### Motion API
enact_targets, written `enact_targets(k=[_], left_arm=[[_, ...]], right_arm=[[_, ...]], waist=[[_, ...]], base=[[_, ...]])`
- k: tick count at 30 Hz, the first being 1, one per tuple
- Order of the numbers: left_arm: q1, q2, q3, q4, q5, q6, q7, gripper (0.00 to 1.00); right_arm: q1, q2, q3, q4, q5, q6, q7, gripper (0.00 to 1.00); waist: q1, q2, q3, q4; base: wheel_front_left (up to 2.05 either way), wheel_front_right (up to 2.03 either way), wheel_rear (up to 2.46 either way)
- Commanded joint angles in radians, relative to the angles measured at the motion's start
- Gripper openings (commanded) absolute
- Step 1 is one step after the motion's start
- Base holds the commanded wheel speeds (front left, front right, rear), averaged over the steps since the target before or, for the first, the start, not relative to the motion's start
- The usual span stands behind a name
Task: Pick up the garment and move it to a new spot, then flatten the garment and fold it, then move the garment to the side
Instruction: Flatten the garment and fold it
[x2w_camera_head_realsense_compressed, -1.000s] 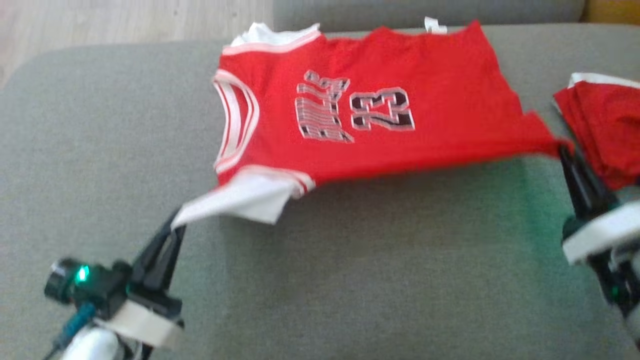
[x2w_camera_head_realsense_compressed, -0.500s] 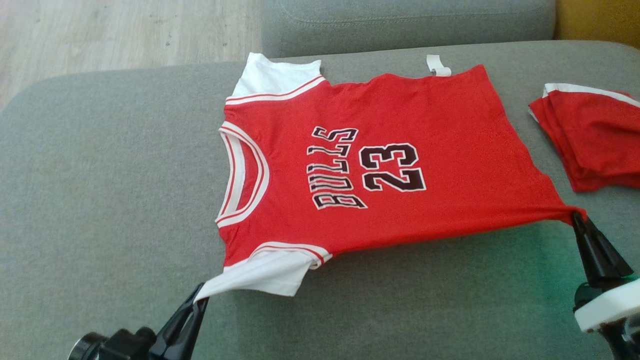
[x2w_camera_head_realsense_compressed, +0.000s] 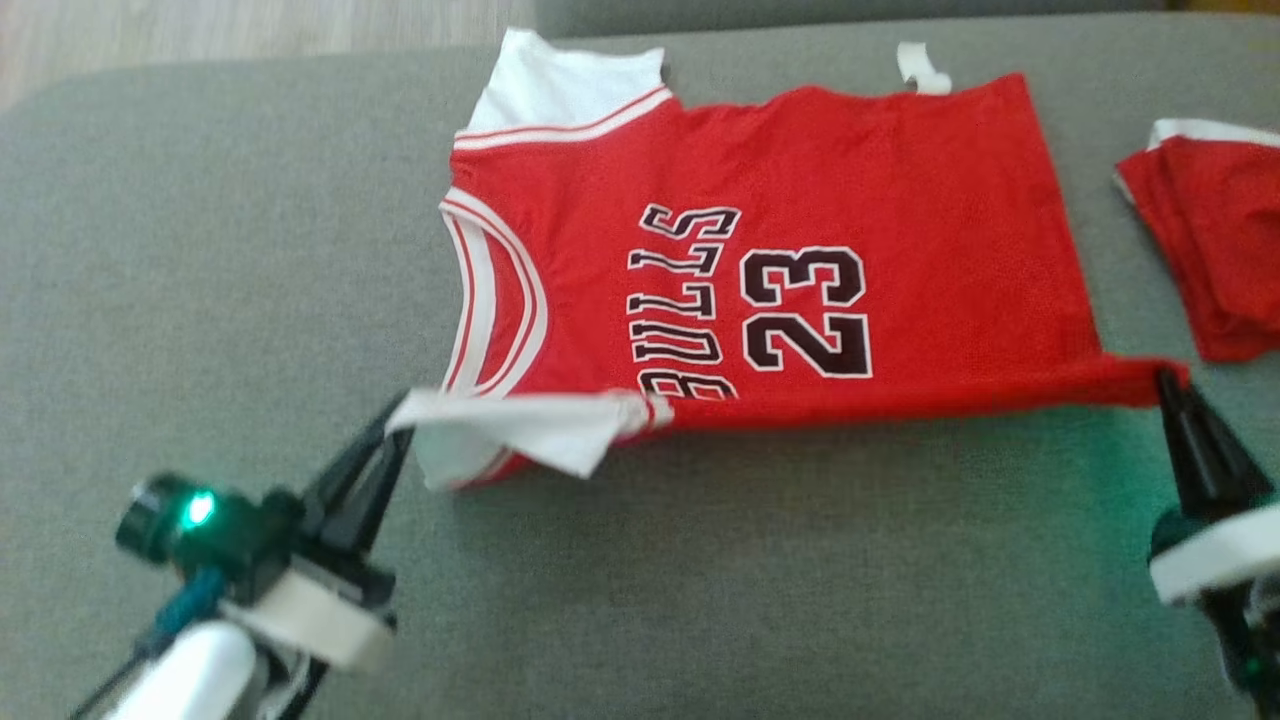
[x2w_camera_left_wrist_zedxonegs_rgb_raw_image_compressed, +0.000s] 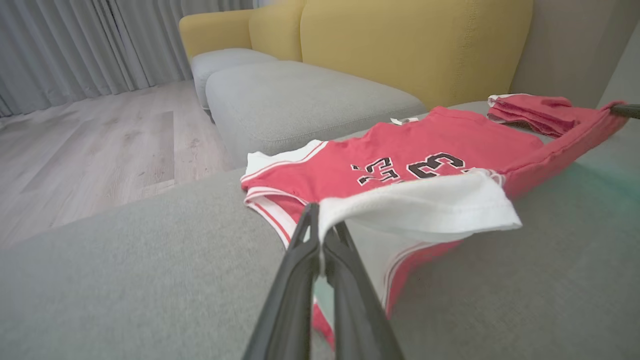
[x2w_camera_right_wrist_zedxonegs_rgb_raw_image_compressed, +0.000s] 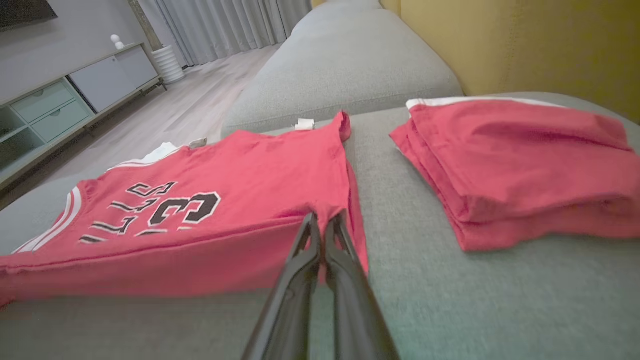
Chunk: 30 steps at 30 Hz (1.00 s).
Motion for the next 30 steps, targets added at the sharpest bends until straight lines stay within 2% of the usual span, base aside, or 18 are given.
enact_targets(k=[1,11,21,22,23,24,25,30], left_arm=[[-0.083,0.019,0.046,-0.006,0.013,-0.01,-0.004,0.0],[-0.401,-0.035,0.023,0.206,0.068,-0.093,-0.031,0.0],[-0.572,-0.094,-0.035,0.427,0.09,-0.13,-0.083,0.0],[-0.583,-0.1,-0.04,0.452,0.09,-0.132,-0.088,0.02],[-0.592,-0.106,-0.045,0.476,0.087,-0.133,-0.091,0.25],[-0.599,-0.112,-0.049,0.497,0.086,-0.134,-0.094,0.63],[-0.604,-0.118,-0.049,0.515,0.087,-0.134,-0.099,1.0],[-0.535,-0.164,-0.015,0.552,0.04,-0.101,-0.115,1.0]], right_arm=[[-0.061,-0.028,0.001,-0.023,-0.012,-0.001,0.004,0.0],[-0.268,-0.012,0.027,0.07,-0.046,-0.001,0.056,0.0],[-0.372,0.01,0.065,0.159,-0.049,-0.001,0.057,0.0],[-0.379,0.014,0.069,0.166,-0.049,-0.001,0.052,0.15],[-0.385,0.017,0.073,0.174,-0.048,-0.001,0.045,0.47],[-0.391,0.021,0.075,0.181,-0.049,-0.001,0.037,1.0],[-0.395,0.026,0.075,0.187,-0.05,-0.001,0.024,1.0],[-0.376,0.048,0.076,0.198,-0.047,-0.001,-0.031,1.0]], waist=[[-0.0002,-0.0001,0.032,0.006],[-0.0002,-0.0001,0.142,0.005],[-0.0002,-0.0001,0.193,0.004],[-0.0002,-0.0001,0.195,0.003],[-0.0002,-0.0001,0.196,0.003],[-0.0002,-0.0001,0.196,0.002],[-0.0002,-0.0001,0.194,0.001],[-0.0002,-0.0001,0.159,-0.004]], base=[[0.0,0.0,0.0],[0.0,0.0,0.0],[0.0,0.0,0.0],[0.0,0.0,0.0],[0.0,0.0,0.0],[0.0,0.0,0.0],[0.0,0.0,0.0],[0.0,0.0,0.0]])
